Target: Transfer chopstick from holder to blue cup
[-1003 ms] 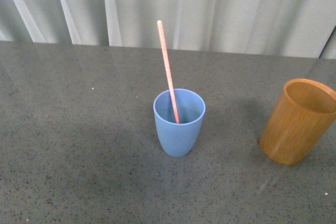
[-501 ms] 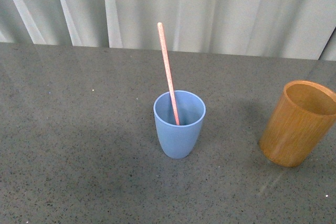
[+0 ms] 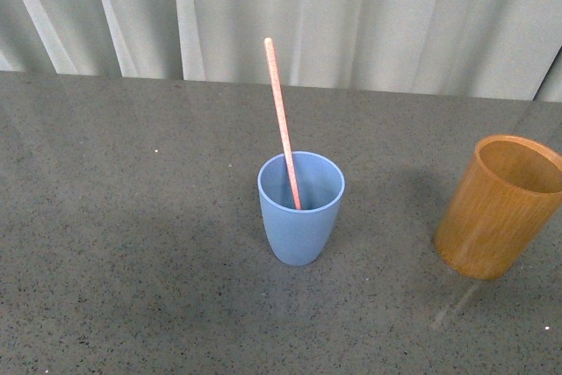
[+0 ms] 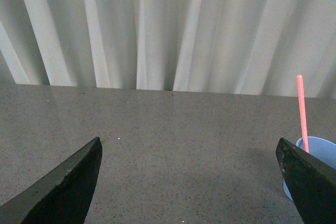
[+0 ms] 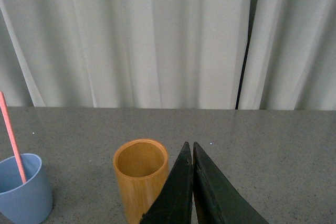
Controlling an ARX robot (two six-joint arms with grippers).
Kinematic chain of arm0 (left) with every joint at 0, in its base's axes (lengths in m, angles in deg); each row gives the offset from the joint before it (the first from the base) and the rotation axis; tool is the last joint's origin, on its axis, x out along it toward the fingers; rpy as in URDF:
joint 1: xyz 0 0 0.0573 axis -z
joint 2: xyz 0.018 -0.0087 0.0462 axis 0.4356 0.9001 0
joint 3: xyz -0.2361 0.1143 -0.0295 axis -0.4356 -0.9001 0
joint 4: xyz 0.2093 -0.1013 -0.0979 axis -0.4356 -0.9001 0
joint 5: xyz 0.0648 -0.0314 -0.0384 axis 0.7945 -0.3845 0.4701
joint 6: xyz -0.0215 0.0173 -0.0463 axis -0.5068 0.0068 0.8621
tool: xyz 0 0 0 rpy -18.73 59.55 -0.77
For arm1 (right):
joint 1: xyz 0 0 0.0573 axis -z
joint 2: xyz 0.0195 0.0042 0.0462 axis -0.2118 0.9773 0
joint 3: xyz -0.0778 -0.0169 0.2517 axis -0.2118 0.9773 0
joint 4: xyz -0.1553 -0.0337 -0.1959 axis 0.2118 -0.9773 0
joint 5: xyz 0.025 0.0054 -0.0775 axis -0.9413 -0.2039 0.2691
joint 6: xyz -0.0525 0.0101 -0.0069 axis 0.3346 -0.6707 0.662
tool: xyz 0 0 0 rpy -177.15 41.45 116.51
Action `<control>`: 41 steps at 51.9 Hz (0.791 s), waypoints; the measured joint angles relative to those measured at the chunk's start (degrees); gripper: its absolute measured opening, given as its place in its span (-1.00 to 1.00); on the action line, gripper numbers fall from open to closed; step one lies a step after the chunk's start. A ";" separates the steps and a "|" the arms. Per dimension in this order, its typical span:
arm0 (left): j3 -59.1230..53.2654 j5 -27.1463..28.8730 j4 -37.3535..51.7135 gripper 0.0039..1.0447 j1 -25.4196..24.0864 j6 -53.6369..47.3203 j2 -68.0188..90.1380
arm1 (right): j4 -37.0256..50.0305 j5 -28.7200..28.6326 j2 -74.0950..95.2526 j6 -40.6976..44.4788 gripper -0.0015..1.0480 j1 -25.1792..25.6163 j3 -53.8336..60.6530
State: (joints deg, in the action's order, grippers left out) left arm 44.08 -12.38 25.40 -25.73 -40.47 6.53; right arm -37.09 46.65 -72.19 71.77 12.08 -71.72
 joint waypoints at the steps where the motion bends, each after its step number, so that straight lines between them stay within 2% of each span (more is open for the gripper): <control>1: 0.00 0.00 0.00 0.87 0.00 0.00 0.00 | 0.00 0.00 0.00 0.00 -0.98 0.00 0.00; 2: 0.00 0.00 0.00 0.87 0.00 0.00 0.00 | 0.00 0.00 0.00 0.02 -0.98 0.00 0.02; 5: 0.00 0.00 0.00 0.87 0.00 0.00 0.00 | -0.02 0.00 0.00 0.02 -0.75 0.00 0.00; 20: 0.00 0.00 0.00 0.87 0.00 -0.02 0.00 | -0.02 0.00 0.00 0.02 0.06 0.00 0.02; 23: 0.00 0.00 0.00 0.87 0.00 -0.02 0.00 | -0.02 0.00 0.00 0.02 0.30 0.00 0.02; 32: 0.00 0.00 0.00 0.87 0.00 0.00 0.00 | -0.02 0.00 0.00 0.00 0.80 0.00 0.02; 33: 0.00 0.00 0.00 0.87 0.00 -0.02 0.00 | -0.02 0.00 0.00 -0.02 0.84 0.00 0.00; 41: 0.00 0.00 0.00 0.87 0.00 0.00 0.00 | -0.02 0.00 0.00 0.00 0.81 0.00 0.02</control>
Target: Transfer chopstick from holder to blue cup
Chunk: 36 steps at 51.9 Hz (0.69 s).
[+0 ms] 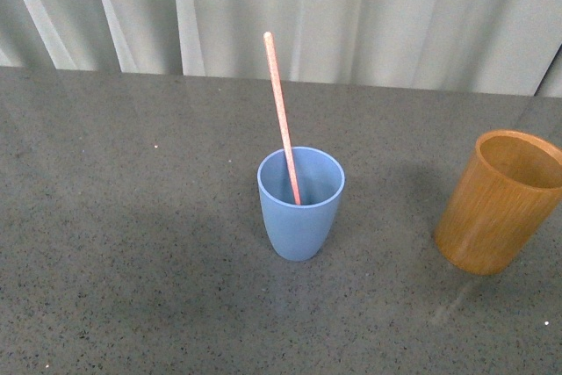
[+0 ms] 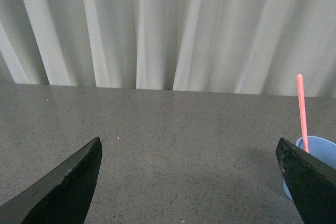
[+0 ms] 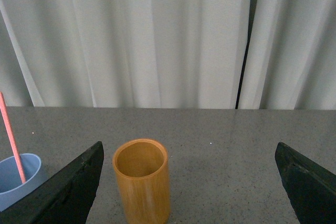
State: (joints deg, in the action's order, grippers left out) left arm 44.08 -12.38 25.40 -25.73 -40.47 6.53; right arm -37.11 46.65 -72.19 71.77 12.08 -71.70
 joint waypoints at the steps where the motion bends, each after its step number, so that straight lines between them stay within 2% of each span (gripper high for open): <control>1: 0.00 0.00 0.00 0.87 0.00 0.00 0.00 | 0.00 0.00 0.00 0.00 0.81 0.00 -0.02; 36: 0.00 0.00 0.00 0.87 0.00 0.00 0.00 | 0.00 0.00 0.00 0.00 0.81 0.00 0.00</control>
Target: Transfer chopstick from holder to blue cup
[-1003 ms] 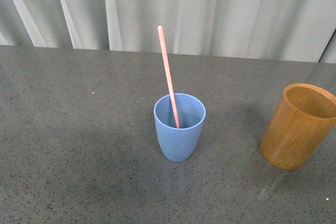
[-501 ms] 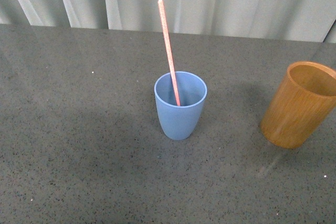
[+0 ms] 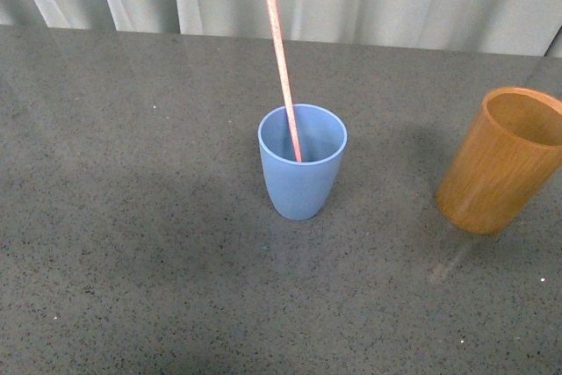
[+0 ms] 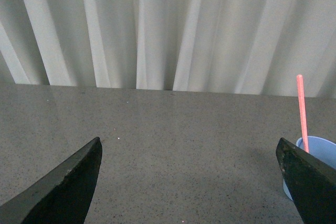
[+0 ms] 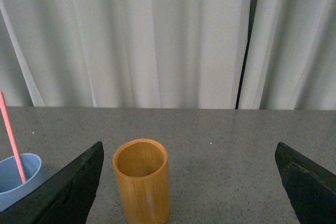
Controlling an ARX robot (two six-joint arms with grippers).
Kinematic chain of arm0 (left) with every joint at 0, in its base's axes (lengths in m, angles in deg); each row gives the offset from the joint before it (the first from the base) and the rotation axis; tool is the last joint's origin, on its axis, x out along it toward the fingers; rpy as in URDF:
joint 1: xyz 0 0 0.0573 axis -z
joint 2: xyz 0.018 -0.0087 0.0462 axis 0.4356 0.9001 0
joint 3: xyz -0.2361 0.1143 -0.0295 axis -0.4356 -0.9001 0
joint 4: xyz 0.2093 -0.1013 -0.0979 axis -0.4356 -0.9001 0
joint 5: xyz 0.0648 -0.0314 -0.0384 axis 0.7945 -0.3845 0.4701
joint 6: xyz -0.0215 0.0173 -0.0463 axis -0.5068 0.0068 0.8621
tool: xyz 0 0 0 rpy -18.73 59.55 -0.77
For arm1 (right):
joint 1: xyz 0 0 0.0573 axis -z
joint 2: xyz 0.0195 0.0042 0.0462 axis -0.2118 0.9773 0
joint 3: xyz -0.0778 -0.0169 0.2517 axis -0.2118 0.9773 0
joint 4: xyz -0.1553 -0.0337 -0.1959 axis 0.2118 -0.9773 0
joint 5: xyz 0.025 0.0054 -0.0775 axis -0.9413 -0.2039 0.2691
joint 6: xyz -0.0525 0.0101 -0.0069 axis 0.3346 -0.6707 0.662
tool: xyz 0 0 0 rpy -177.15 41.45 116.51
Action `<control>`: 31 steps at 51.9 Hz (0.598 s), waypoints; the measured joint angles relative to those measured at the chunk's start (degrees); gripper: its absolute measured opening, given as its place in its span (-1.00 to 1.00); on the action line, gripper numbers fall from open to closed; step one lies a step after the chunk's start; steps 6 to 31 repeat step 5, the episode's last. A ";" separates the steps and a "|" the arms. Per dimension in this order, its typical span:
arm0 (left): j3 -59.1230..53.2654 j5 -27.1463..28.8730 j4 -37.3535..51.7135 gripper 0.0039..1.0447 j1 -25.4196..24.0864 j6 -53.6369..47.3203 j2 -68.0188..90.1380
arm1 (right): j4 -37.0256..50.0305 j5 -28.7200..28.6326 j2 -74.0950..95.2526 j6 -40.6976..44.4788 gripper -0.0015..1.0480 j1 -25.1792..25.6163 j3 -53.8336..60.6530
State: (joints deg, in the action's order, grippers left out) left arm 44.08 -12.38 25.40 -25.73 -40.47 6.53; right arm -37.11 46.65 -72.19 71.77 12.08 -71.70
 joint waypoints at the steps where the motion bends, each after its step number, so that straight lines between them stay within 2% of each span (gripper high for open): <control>1: 0.00 0.00 0.00 0.87 0.00 0.00 0.00 | 0.00 0.00 0.00 0.00 0.81 0.00 0.00; 31: 0.00 0.00 0.00 0.87 0.00 0.00 0.00 | 0.00 0.00 0.00 0.00 0.81 0.00 0.00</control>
